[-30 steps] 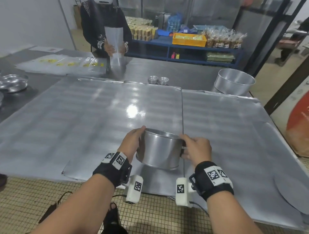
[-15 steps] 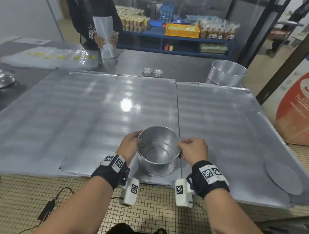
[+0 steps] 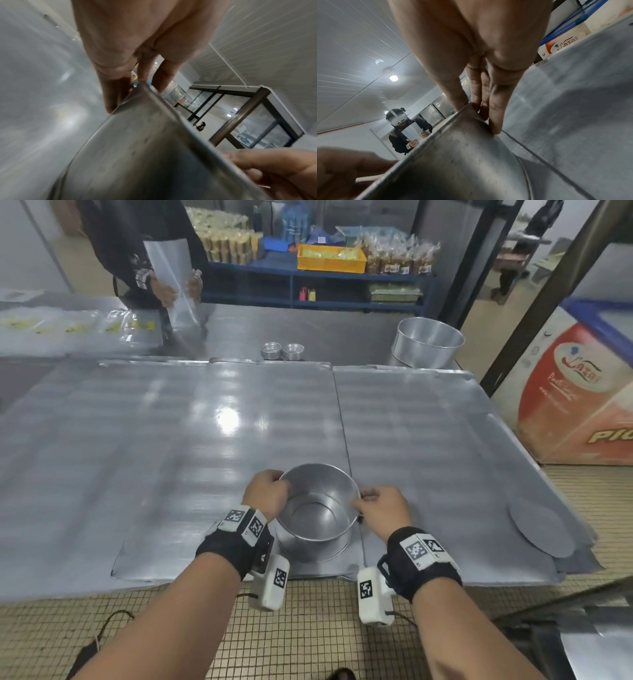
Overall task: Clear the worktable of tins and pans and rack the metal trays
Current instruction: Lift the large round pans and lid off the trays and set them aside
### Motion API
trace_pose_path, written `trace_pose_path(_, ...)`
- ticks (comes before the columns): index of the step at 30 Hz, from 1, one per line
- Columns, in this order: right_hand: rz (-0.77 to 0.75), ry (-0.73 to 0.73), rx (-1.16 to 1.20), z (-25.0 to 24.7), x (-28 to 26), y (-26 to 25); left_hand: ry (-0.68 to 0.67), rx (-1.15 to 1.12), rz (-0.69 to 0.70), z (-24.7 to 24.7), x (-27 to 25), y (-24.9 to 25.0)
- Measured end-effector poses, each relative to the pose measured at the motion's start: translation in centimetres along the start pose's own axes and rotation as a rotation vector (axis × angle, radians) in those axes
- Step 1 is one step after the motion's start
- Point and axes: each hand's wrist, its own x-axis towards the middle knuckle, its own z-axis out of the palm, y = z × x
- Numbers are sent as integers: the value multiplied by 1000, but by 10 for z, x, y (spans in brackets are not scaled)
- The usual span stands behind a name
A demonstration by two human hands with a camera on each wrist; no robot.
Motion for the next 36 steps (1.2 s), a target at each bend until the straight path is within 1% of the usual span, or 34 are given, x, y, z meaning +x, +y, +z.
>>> trace_pose_path(1, -12, -23, -6, 0, 2, 0, 4, 80, 5, -1, 1, 8)
trace_pose_path(3, -17, -81, -46, -7, 5, -1, 53, 164, 73, 5, 5, 28)
trace_pose_path(5, 0, -137, -35, -17, 9, -1, 97, 168, 185, 16, 6, 51)
trace_pose_path(6, 12, -159, -40, -23, 10, -2, 79, 168, 227, 25, 7, 63)
trace_pose_path(9, 1, -166, -84, -46, 20, 3, -94, 290, 276, 58, 13, 93)
trace_pose_path(11, -16, -141, -176, -70, 29, 10, -194, 395, 289, 85, 13, 111)
trace_pose_path(14, 11, -117, -326, -115, 40, 24, -294, 523, 299, 134, 14, 133)
trace_pose_path(18, 77, -44, -477, -185, 55, 55, -422, 707, 313, 213, 18, 155)
trace_pose_path(21, 167, -9, -519, -234, 65, 84, -511, 808, 361, 271, 21, 170)
trace_pose_path(24, 224, 35, -538, -278, 73, 113, -578, 885, 393, 327, 24, 182)
trace_pose_path(27, 284, 92, -575, -314, 77, 141, -611, 974, 407, 379, 28, 186)
trace_pose_path(31, 354, 147, -550, -343, 88, 172, -631, 1035, 425, 433, 29, 187)
trace_pose_path(33, 392, 176, -510, -349, 93, 184, -611, 1054, 430, 453, 28, 187)
trace_pose_path(36, 422, 150, -460, -353, 98, 198, -545, 1106, 432, 476, 27, 185)
